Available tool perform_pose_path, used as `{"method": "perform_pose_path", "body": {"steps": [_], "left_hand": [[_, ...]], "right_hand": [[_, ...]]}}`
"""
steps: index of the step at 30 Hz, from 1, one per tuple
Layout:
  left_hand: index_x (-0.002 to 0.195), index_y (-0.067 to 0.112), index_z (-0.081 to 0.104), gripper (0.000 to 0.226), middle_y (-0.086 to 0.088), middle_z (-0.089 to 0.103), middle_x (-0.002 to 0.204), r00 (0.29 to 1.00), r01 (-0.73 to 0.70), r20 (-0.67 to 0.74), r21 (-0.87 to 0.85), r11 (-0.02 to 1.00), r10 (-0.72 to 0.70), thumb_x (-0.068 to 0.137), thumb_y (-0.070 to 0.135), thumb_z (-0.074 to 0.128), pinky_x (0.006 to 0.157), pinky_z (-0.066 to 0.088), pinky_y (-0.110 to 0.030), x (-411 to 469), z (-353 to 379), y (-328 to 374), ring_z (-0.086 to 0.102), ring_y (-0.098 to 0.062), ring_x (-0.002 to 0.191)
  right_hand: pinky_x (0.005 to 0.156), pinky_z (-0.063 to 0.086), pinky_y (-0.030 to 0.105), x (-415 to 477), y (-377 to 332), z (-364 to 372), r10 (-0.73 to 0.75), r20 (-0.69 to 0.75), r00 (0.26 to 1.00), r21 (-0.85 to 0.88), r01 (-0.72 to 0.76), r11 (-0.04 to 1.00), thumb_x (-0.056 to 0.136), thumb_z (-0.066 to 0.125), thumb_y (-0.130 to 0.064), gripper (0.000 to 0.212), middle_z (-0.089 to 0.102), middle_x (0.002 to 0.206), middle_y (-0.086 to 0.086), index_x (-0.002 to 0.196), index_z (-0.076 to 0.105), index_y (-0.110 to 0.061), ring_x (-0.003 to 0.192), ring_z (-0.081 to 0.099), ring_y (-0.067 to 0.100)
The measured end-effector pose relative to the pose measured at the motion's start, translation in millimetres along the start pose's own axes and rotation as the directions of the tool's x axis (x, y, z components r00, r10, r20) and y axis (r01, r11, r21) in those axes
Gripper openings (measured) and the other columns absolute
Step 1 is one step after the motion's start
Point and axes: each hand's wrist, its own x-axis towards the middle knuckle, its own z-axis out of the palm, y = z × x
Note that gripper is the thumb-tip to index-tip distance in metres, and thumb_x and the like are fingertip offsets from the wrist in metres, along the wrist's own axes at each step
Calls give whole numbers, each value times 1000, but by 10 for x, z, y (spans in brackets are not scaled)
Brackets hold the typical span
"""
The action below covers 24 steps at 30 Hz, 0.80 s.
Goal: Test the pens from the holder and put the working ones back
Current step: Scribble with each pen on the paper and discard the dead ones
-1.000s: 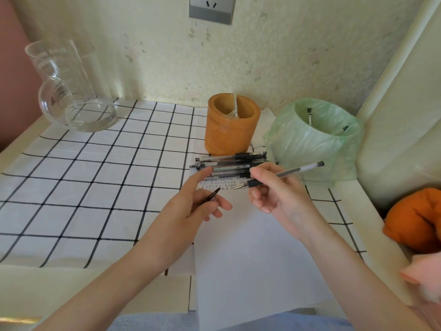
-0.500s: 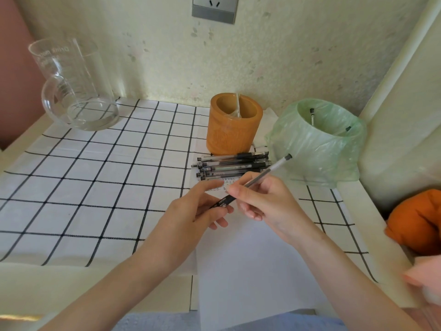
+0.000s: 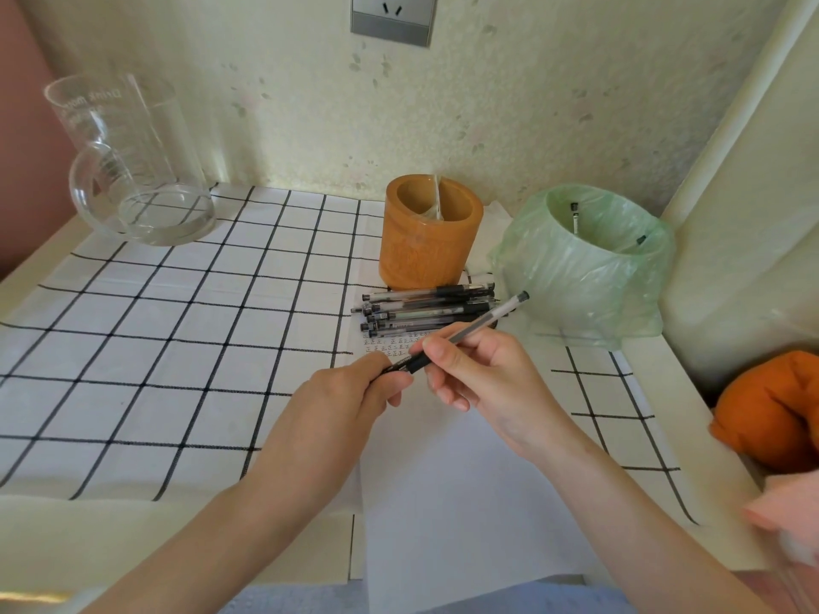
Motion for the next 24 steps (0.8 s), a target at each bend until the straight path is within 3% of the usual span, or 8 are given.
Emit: {"method": "perform_pose_path", "body": {"steps": [6,12,16,19,21,24], "left_hand": [[66,25,49,30,4,53,61,999,11,35,8,1000,-11,93,36,43,57,36,-21,-24,-15,6,56,-17,66],[64,23,52,31,6,49,58,993,103,62,-75,992,-99,92,35,44,51,32,-18,-35,-2,-15,42,-6,50],[70,23,48,27,8,52,60,999,7,-39,171,985,-1,93,37,41,54,34,-21,-27,-4,34,51,-10,57],[72,19,49,23,17,34,47,987,-111,-77,329,938,144,92,30,51,43,23,-14,-30,-1,57,35,-7,40],[66,16,53,24,18,27,44,980,-160,-54,357,920,191,88,25,59,40,18,-11,-23,-30,38,33,-8,34],[65,19,52,28,15,33,44,980,-141,-88,336,931,180,91,29,51,40,22,-14,-21,-27,11,35,-6,34]], "right_hand": [[43,34,17,-8,27,18,-2,15,1000,6,2,1000,82,60,-24,24,57,56,1,87,66,-1,47,48,12],[43,34,17,-4,32,42,14,26,1000,6,-14,1000,81,60,-23,24,57,55,1,88,66,0,47,49,12],[43,33,17,0,57,67,54,14,998,38,-54,998,82,61,-25,28,57,57,1,90,65,1,49,48,12],[42,32,17,-6,51,98,48,1,999,90,-48,995,82,60,-24,25,56,57,2,88,66,0,49,46,12],[41,31,18,-13,41,110,28,-3,1000,116,-27,993,83,59,-22,23,56,57,3,88,66,-1,49,46,13],[41,32,18,-23,22,120,17,4,1000,140,-18,990,83,59,-21,22,56,57,3,88,65,-1,48,47,13]]}}
